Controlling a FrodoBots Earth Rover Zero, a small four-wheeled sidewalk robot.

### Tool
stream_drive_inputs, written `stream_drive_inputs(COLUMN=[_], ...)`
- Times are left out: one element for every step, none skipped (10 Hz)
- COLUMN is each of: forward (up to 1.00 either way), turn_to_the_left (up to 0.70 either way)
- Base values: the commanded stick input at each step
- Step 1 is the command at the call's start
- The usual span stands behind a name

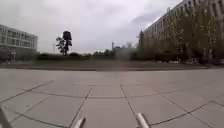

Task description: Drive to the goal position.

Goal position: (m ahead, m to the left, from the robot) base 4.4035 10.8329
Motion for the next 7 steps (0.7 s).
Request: stream_drive_inputs(forward=[0.0,0.0,0.0,0.0,0.0,0.0,0.0], turn_to_the_left=[0.7,0.7,0.7,0.7,0.7,0.7,0.7])
